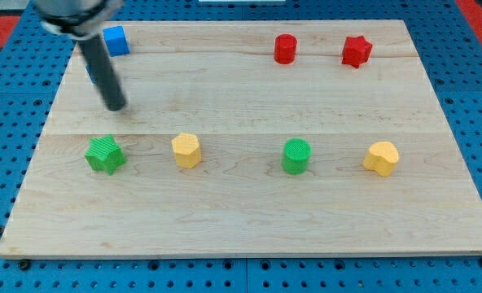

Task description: Push the green star into the bottom of the blue triangle

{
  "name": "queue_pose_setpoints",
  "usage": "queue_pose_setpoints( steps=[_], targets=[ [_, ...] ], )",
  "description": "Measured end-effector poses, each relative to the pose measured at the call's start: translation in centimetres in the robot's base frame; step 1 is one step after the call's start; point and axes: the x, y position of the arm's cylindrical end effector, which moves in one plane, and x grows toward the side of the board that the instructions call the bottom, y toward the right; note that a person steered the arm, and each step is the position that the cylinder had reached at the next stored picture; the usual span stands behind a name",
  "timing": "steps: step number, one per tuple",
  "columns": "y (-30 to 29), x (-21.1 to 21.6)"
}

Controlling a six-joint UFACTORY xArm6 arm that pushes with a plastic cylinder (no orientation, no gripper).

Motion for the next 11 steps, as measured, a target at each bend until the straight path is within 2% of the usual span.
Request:
queue_pose_setpoints(
  steps=[1, 2, 3, 4, 5, 6, 7, 8, 9, 11],
  targets=[
    [4.0, 1.9],
    [0.7, 7.1],
    [0.0, 10.9],
    [-4.5, 11.0],
    [-6.3, 10.9],
    [-6.0, 14.4],
    [-9.6, 13.9],
    [-9.6, 8.9],
    [-9.6, 5.6],
    [-8.7, 2.7]
  ],
)
